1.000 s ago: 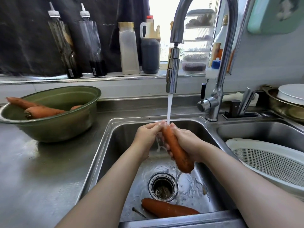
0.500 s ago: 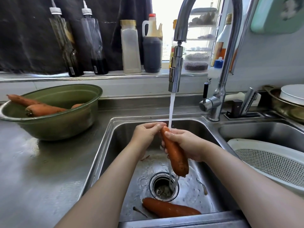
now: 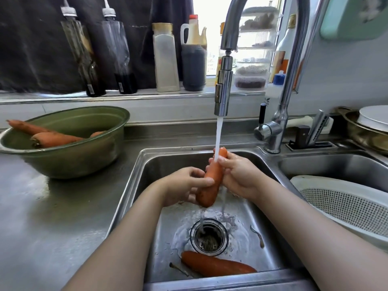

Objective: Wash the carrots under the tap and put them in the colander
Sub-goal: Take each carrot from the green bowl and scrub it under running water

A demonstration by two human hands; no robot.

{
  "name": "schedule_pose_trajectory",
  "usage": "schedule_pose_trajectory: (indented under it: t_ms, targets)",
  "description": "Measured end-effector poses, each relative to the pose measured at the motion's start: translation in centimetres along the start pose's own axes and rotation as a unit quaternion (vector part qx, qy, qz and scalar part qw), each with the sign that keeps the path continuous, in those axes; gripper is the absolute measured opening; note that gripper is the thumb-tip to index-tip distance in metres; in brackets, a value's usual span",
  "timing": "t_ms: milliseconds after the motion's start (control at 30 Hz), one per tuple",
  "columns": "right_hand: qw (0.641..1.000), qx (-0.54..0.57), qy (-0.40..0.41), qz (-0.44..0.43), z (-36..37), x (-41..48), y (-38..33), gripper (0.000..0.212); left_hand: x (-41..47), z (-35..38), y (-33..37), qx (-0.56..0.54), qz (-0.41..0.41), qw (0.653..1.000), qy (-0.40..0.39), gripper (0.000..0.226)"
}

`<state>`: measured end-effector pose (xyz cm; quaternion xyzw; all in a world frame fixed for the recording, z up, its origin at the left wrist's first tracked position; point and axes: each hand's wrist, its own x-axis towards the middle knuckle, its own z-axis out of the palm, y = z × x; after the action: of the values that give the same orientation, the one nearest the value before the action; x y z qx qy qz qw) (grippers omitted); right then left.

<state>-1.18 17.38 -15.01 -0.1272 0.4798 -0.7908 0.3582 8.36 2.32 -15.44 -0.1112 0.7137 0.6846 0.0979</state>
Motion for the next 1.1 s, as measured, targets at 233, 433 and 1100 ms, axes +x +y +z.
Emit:
schedule_pose_trajectory:
  t_ms: [233, 433, 1100]
  targets:
    - [0.995, -0.090, -0.009, -0.033, -0.8, -0.2, -0.3, 0.037, -0.1, -1.1, -0.5, 0.007, 0.012, 0.999, 0.030, 0.031]
    - [0.981, -0.175, 0.074, -0.036, -0.4, 0.3, 0.2, 0.027, 0.0, -1.0, -0.4, 0.008, -0.001, 0.996, 0.085, 0.051]
    - [0.875, -0.452, 0.118, -0.130, -0.3, 0.2, 0.8, 0.039, 0.0, -2.8, -0.3, -0.031, -0.009, 0.992, 0.121, 0.036]
